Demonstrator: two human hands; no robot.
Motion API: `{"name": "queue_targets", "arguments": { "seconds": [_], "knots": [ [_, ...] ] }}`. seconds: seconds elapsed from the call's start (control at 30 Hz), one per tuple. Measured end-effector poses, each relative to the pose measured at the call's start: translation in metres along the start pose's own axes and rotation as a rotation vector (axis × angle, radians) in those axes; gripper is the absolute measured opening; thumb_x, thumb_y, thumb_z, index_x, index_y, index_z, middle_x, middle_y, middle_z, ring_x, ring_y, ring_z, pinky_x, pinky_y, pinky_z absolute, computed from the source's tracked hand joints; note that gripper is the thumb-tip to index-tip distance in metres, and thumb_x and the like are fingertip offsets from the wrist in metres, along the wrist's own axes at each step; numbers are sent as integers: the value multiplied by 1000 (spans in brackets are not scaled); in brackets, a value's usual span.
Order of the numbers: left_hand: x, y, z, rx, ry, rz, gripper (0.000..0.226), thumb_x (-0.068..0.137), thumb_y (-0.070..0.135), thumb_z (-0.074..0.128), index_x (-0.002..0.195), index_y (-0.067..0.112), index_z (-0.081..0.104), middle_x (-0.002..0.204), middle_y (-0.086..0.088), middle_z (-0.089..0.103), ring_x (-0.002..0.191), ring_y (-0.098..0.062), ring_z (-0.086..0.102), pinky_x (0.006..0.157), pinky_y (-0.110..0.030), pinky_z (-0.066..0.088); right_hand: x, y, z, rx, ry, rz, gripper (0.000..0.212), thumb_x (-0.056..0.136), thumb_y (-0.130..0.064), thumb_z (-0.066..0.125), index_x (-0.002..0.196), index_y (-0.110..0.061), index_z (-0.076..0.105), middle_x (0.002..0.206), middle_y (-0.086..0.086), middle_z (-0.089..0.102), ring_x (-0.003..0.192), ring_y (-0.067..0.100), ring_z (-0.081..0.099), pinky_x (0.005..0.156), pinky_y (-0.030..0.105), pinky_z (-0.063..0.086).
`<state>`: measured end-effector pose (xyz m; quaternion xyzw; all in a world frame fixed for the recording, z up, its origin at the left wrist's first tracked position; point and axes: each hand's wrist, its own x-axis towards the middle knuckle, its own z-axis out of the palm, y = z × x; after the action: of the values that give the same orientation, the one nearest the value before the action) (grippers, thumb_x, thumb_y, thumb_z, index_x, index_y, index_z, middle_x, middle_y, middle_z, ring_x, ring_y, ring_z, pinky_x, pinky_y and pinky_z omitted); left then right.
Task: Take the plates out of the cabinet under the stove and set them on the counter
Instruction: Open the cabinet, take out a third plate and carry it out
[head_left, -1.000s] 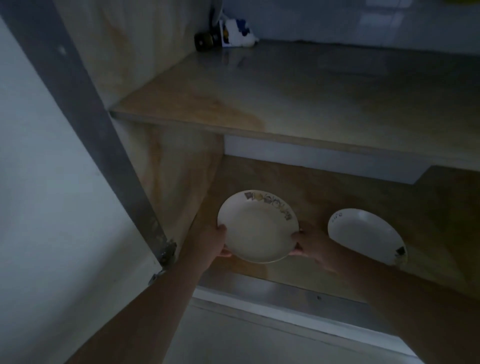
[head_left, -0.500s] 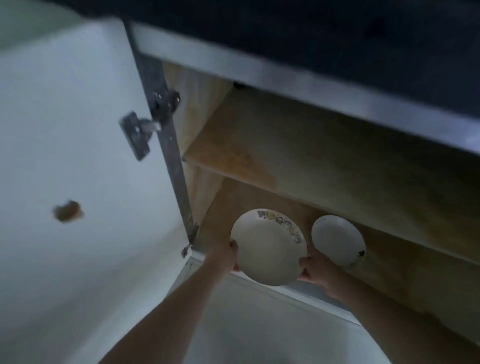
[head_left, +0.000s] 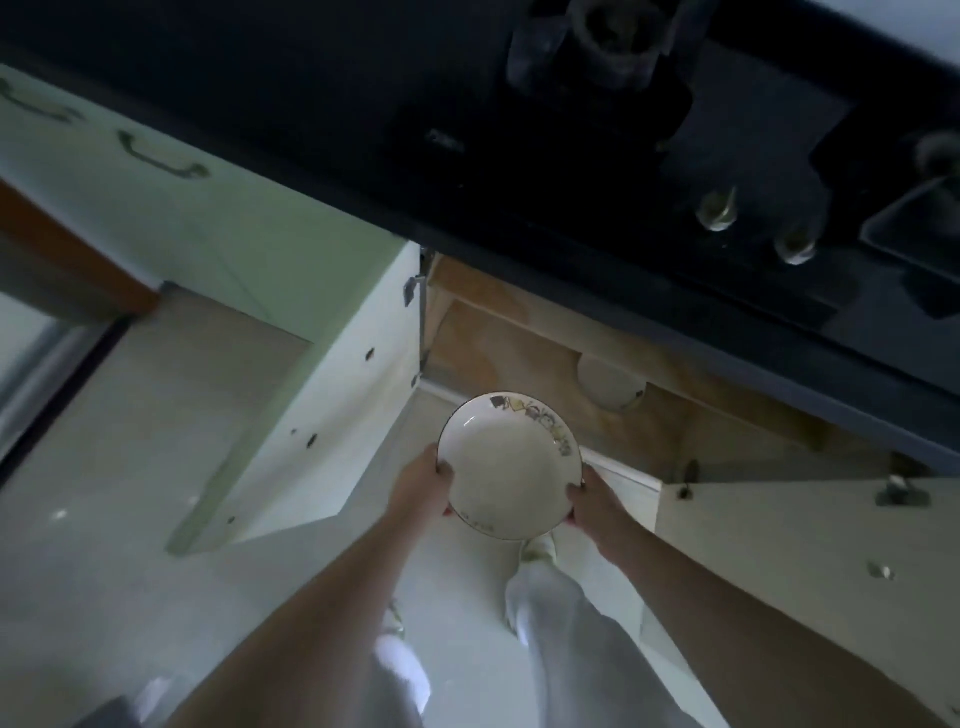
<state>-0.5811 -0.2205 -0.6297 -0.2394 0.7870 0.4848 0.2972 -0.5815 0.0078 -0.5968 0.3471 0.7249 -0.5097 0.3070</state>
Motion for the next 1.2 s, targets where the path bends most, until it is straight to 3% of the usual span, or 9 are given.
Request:
{"name": "queue_targets", "arguments": {
  "seconds": [0.17,0.33,0.43,0.5,0.6,0.73,0.83,0.97,1.2],
  "knots": [
    [-102,12,-58,199,6,24,13,95,19,42,101,14,53,80,-2,62,47,-12,65,33,-18,38,-108,-6,13,-173,9,-49,44,99,-3,39,142,-13,41,117,23,61,102,43,62,84,56,56],
    [-180,11,-112,165,9,158,14,93,19,42,82,25,48,67,3,64,42,-2,63,35,-12,36,-201,-21,14,-116,-57,-158,37,99,-4,43,134,-14,48,107,14,66,86,26,63,70,34,59],
    [-211,9,-135,87,2,228,12,94,20,43,92,24,54,73,2,68,50,-7,69,45,-12,45,-244,-32,17,-169,-33,-234,32,98,-4,44,126,-17,52,95,7,68,74,16,65,52,17,53],
    [-227,9,-148,-1,-12,273,17,93,22,42,97,27,58,80,-1,70,58,-13,72,60,-23,57,-264,-38,19,-196,1,-277,31,98,-6,45,124,-18,53,91,8,69,67,13,67,50,14,50],
    [-250,15,-167,-117,5,328,28,88,22,43,102,34,63,83,-3,72,69,-16,74,67,-36,63,-287,-49,19,-215,34,-340,33,94,-8,50,122,-25,50,90,3,70,63,10,71,53,18,54],
    [-276,39,-188,-212,2,374,30,90,10,45,101,27,68,91,-17,71,81,-27,72,69,-40,62,-309,-64,14,-230,59,-392,30,90,-16,58,115,-28,48,96,0,70,66,15,74,68,41,62],
    [-291,63,-200,-238,-31,436,31,94,1,45,102,18,70,89,-22,70,73,-21,71,61,-33,60,-320,-72,5,-200,52,-410,32,90,-15,59,116,-28,45,96,-1,70,63,17,74,60,35,62],
    [-314,93,-211,-238,-33,504,35,92,3,47,94,28,72,73,-3,70,65,-13,68,57,-26,57,-333,-90,-9,-149,77,-461,23,94,-14,54,110,-30,49,82,2,72,57,17,72,47,24,55],
    [-333,106,-224,-297,64,453,40,79,24,52,112,40,68,92,-2,77,81,-23,75,67,-38,61,-346,-133,-19,-106,-5,-579,29,92,-15,58,114,-34,57,96,-6,71,75,16,73,66,36,62]
  ]
}}
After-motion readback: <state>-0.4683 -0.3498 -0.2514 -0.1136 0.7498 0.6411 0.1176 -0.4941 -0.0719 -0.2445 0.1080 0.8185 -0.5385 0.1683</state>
